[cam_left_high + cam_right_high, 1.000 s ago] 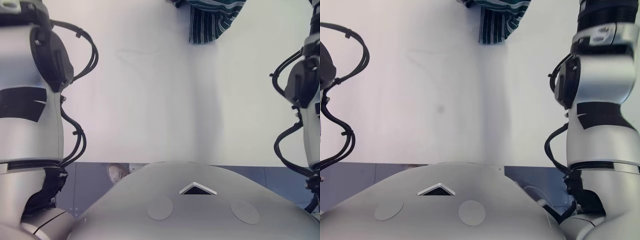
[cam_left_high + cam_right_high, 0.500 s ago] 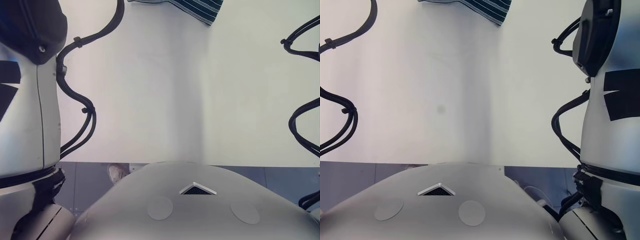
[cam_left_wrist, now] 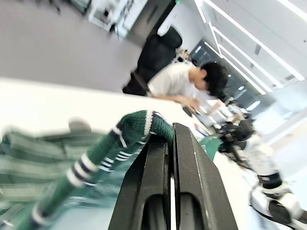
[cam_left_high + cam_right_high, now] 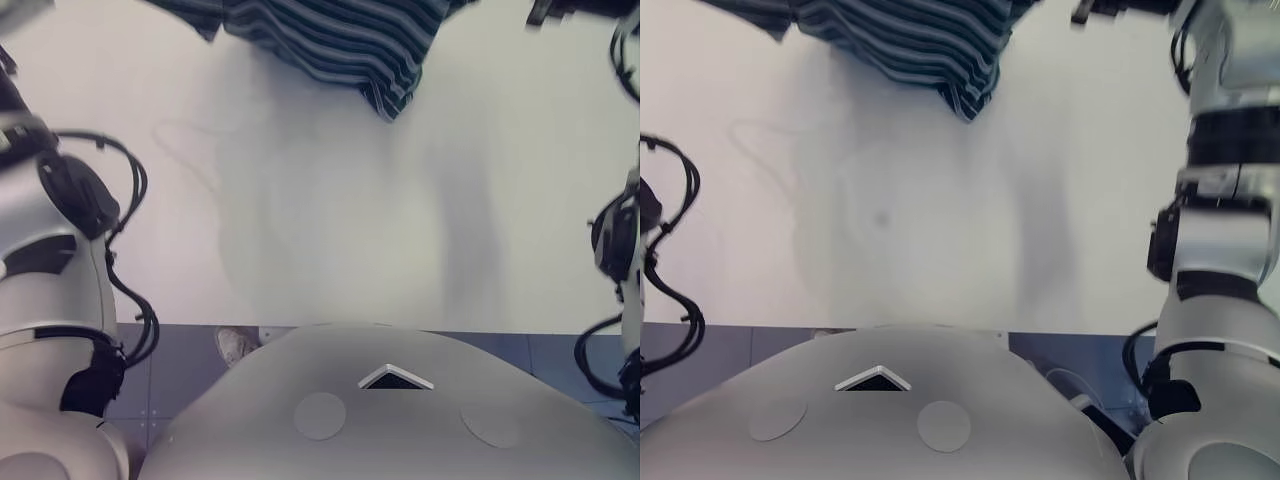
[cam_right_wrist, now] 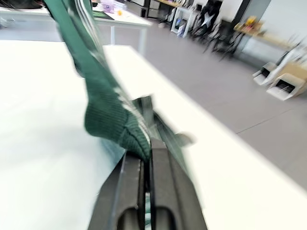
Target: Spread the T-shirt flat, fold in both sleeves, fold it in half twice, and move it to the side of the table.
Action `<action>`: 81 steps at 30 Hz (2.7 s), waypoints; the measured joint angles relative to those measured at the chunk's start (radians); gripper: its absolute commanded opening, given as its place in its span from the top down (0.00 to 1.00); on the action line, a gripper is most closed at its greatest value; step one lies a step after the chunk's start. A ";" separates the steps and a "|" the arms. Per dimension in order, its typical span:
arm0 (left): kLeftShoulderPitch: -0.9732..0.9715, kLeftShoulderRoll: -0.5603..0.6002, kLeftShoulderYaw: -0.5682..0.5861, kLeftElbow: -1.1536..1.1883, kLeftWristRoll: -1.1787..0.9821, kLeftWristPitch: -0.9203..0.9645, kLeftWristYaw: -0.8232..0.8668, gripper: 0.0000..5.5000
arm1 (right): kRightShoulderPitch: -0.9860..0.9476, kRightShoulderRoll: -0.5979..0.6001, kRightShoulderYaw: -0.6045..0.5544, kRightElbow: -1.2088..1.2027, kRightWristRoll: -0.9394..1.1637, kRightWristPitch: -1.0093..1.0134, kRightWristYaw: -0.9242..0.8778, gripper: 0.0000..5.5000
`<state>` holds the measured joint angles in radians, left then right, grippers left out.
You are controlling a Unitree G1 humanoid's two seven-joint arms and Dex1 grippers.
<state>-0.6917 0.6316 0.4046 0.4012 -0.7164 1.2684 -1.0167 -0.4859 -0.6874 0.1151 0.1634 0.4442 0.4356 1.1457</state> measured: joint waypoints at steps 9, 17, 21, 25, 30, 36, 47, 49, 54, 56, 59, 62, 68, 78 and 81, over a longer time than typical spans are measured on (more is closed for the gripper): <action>0.925 -0.023 0.147 -0.612 -0.260 0.275 -0.035 1.00 | 0.646 -0.140 0.086 -0.964 0.368 0.547 -0.254 0.94; 1.118 0.195 0.058 -0.769 -0.265 0.168 -0.121 0.92 | 0.618 -0.182 -0.062 -0.982 0.536 0.616 -0.294 0.78; 0.963 0.460 -0.070 -0.686 -0.100 -0.133 -0.308 0.92 | 0.370 -0.143 -0.311 -0.633 0.827 0.616 -0.375 0.78; 0.680 0.522 -0.167 -0.539 -0.038 -0.280 -0.385 0.92 | 0.169 -0.040 -0.299 -0.207 0.656 0.646 -0.705 0.66; 0.520 0.176 -0.299 -0.394 0.025 -0.393 -0.159 1.00 | 0.163 0.134 -0.311 0.065 0.541 0.664 -0.881 0.61; 0.480 -0.058 -0.426 -0.311 0.104 -0.510 -0.054 1.00 | 0.029 0.319 -0.351 0.377 0.453 0.521 -0.822 0.64; 0.499 -0.091 -0.508 -0.245 0.221 -0.583 -0.026 1.00 | 0.047 0.423 -0.202 0.124 0.264 0.340 -0.613 1.00; 0.516 -0.090 -0.530 -0.241 0.248 -0.593 -0.026 1.00 | 0.081 0.407 -0.078 -0.046 0.212 0.323 -0.559 1.00; 0.520 -0.091 -0.546 -0.235 0.266 -0.621 -0.019 1.00 | 0.178 0.265 0.353 -0.206 -0.172 0.207 -0.501 1.00; 0.518 -0.093 -0.558 -0.234 0.278 -0.627 -0.014 1.00 | 0.178 0.265 0.362 -0.189 -0.218 0.178 -0.511 1.00; 0.519 -0.094 -0.560 -0.235 0.279 -0.628 -0.011 1.00 | 0.181 0.275 0.326 -0.189 -0.212 0.206 -0.518 0.86; 0.520 -0.095 -0.562 -0.235 0.279 -0.635 -0.010 1.00 | 0.189 0.306 0.214 -0.222 -0.107 0.317 -0.507 0.77; 0.520 -0.101 -0.565 -0.228 0.279 -0.642 -0.008 1.00 | 0.165 0.334 0.004 -0.278 0.093 0.500 -0.495 0.77; 0.503 -0.114 -0.569 -0.197 0.279 -0.662 -0.008 1.00 | 0.146 0.350 0.149 -0.131 -0.043 0.465 -0.508 0.77; 0.501 -0.116 -0.572 -0.190 0.279 -0.665 -0.008 1.00 | 0.146 0.351 0.162 -0.130 -0.060 0.447 -0.503 0.88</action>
<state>-0.1911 0.5160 -0.1674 0.2116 -0.4375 0.6030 -1.0243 -0.3399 -0.3359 0.2769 0.0335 0.3841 0.8831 0.6431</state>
